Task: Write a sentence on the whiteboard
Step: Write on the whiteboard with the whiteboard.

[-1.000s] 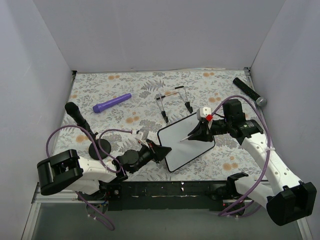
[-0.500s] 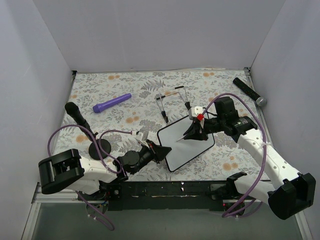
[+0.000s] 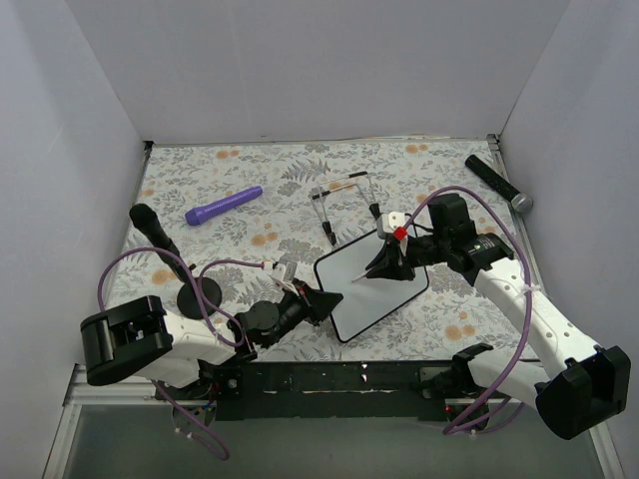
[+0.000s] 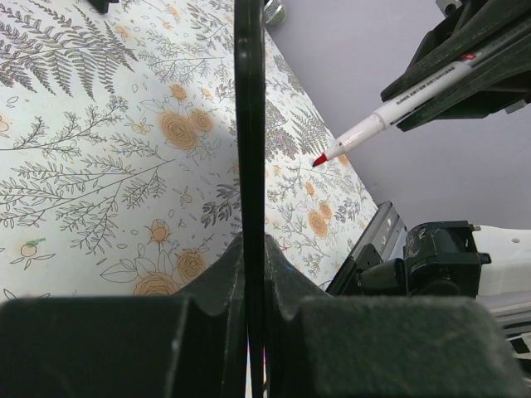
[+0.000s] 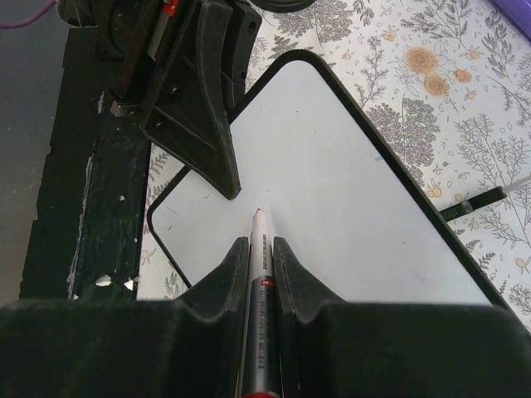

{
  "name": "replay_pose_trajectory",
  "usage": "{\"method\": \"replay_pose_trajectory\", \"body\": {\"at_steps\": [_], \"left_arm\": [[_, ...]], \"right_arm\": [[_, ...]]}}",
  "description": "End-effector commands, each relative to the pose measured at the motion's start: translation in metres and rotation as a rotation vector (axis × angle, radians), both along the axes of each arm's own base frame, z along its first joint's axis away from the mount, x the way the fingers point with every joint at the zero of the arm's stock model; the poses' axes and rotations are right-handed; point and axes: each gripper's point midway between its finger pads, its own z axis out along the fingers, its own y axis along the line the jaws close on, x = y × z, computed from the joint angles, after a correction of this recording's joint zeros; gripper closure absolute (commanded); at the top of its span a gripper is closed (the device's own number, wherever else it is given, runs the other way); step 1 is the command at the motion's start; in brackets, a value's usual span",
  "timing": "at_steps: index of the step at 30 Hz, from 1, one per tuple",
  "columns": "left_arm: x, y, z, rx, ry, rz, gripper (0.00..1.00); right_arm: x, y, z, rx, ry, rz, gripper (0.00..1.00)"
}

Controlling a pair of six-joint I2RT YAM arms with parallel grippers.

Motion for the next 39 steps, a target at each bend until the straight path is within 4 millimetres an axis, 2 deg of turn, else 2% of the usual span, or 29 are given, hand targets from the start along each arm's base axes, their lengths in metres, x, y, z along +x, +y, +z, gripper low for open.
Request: {"method": "replay_pose_trajectory", "body": {"at_steps": [1, 17, 24, 30, 39], "left_arm": [[0.005, -0.003, 0.037, -0.114, -0.056, 0.025, 1.00], [0.004, -0.007, 0.035, -0.110, -0.054, 0.017, 1.00], [0.003, -0.008, 0.035, -0.105, -0.051, 0.014, 1.00], [0.004, -0.006, 0.036, -0.109, -0.052, 0.023, 1.00], [0.005, -0.008, 0.036, -0.117, -0.038, 0.022, 1.00]], "right_arm": [[-0.009, 0.003, 0.005, 0.049, 0.000, 0.031, 0.99], [-0.004, 0.006, 0.003, 0.046, -0.016, 0.018, 0.99], [0.012, 0.003, 0.009, -0.007, -0.109, 0.003, 0.99], [0.011, 0.004, 0.012, -0.013, -0.112, 0.031, 0.99], [-0.002, -0.005, 0.032, -0.002, -0.167, 0.036, 0.99]]}}
